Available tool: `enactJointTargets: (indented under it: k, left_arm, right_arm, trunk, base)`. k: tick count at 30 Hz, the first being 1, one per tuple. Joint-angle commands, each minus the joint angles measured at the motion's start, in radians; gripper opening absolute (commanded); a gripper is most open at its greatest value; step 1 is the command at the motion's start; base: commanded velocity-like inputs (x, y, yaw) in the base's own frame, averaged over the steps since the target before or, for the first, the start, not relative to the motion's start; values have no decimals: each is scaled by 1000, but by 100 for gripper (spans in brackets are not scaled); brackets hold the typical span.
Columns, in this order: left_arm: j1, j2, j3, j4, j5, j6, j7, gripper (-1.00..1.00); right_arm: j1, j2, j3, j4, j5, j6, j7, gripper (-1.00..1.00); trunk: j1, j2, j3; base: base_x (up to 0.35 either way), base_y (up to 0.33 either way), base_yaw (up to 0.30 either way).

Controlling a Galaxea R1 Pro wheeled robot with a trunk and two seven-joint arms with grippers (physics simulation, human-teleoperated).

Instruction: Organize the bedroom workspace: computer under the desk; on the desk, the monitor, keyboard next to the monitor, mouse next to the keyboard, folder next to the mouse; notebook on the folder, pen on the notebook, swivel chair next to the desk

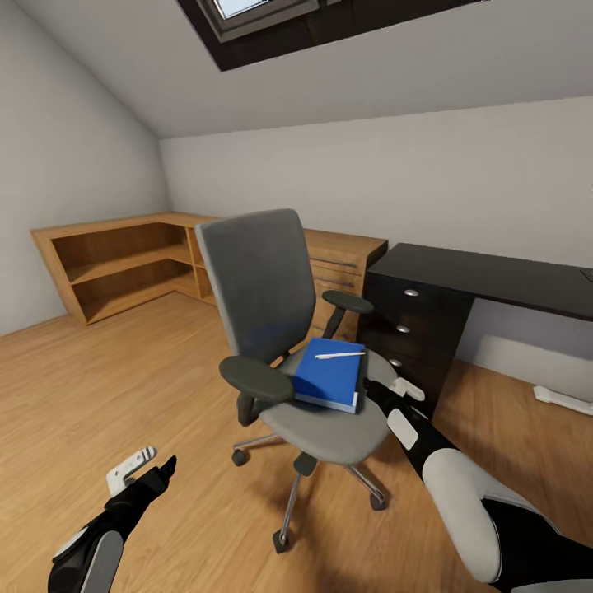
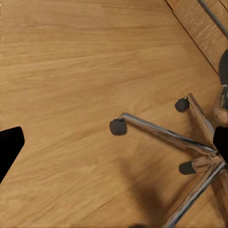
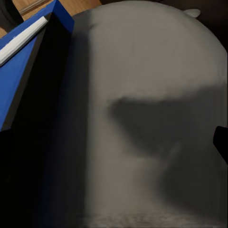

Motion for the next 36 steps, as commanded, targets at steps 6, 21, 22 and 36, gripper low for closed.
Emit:
enactJointTargets:
  k: [6, 21, 22, 36]
  left_arm:
    - [-1, 0, 2, -2, 11, 5, 6, 100]
    - [-1, 0, 2, -2, 10, 5, 6, 100]
    - [-1, 0, 2, -2, 10, 5, 6, 100]
    - [-1, 0, 1, -2, 10, 6, 6, 100]
  right_arm:
    - [0, 0, -1, 92, -11, -4, -2, 100]
    - [0, 1, -1, 92, -12, -2, -4, 100]
    - [0, 1, -1, 92, -12, -2, -4, 100]
    - [0, 3, -1, 94, -13, -4, -5, 100]
  trunk:
    - [-1, 0, -1]
    - [-1, 0, -1]
    - [-1, 0, -1]
    - [-1, 0, -1]
  base:
    - [-215, 0, 0]
    - [-4, 0, 0]
    - [209, 0, 0]
    - [216, 0, 110]
